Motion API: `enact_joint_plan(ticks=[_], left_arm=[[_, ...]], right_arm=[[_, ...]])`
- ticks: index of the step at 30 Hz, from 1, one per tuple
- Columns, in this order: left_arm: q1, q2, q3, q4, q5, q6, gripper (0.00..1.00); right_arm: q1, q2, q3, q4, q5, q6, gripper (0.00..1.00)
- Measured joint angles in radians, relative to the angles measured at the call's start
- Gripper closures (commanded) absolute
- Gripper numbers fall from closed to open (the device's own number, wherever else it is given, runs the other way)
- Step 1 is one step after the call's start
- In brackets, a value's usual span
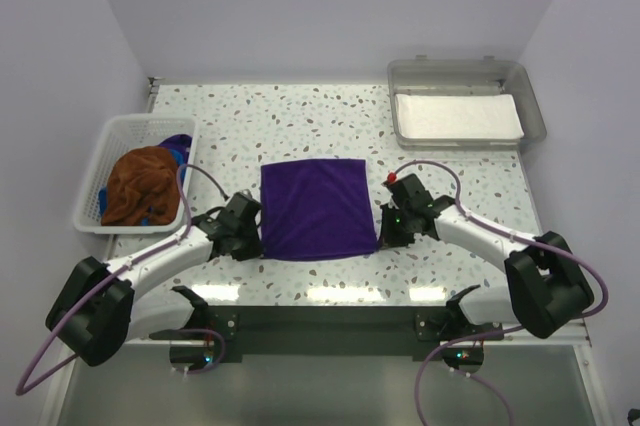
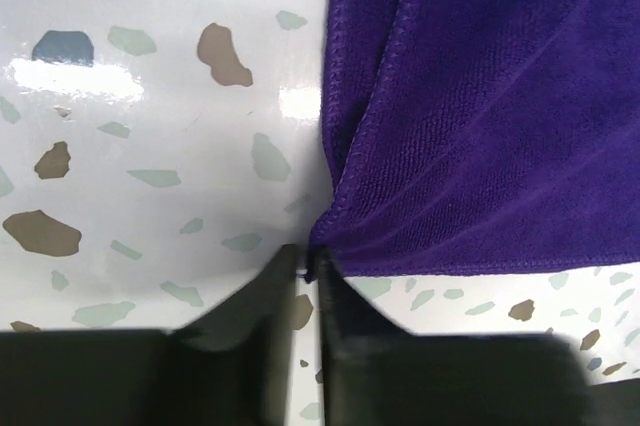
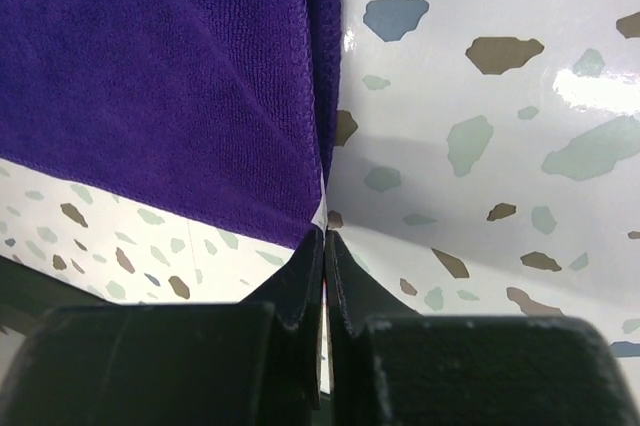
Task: Fold and stack the towels
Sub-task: Fold the towel
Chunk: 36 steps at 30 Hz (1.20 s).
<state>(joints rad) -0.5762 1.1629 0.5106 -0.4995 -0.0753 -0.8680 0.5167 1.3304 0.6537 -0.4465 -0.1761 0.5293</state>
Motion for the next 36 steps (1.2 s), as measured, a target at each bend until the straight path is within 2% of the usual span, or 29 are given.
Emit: enact_joint_plan(ticks=[1, 2, 3, 6, 8, 12, 16, 21, 27, 36], left_arm=[[0.000, -0.001, 0.001, 0.001, 0.001, -0.001, 0.70], [0.000, -0.004, 0.003, 0.000, 0.002, 0.001, 0.64], [0.000, -0.008, 0.005, -0.005, 0.002, 0.003, 0.51], [0.002, -0.026, 0.023, -0.044, -0.001, 0.016, 0.36], [0.003, -0.046, 0.056, -0.083, -0.010, 0.021, 0.33], [0.028, -0.061, 0.169, -0.117, -0.032, 0.050, 0.38], [0.119, -0.007, 0.263, -0.077, -0.030, 0.115, 0.46], [0.217, 0.203, 0.364, 0.021, -0.021, 0.210, 0.50], [0.238, 0.462, 0.515, 0.106, -0.003, 0.290, 0.57], [0.256, 0.669, 0.644, 0.161, 0.009, 0.331, 0.66]], right_arm=[[0.000, 0.000, -0.002, -0.001, 0.000, -0.002, 0.81], [0.000, 0.000, -0.002, -0.003, 0.000, -0.005, 0.73], [0.000, 0.000, -0.002, -0.006, -0.001, -0.014, 0.62], [0.000, -0.005, 0.020, -0.050, 0.001, -0.042, 0.56], [0.000, -0.007, 0.074, -0.100, 0.003, -0.065, 0.56], [-0.001, -0.007, 0.232, -0.140, 0.034, -0.120, 0.58], [-0.006, 0.027, 0.345, -0.101, 0.054, -0.156, 0.64], [-0.014, 0.169, 0.395, -0.001, 0.055, -0.172, 0.66], [-0.030, 0.341, 0.425, 0.089, 0.053, -0.176, 0.67], [-0.035, 0.409, 0.425, 0.163, 0.052, -0.175, 0.67]])
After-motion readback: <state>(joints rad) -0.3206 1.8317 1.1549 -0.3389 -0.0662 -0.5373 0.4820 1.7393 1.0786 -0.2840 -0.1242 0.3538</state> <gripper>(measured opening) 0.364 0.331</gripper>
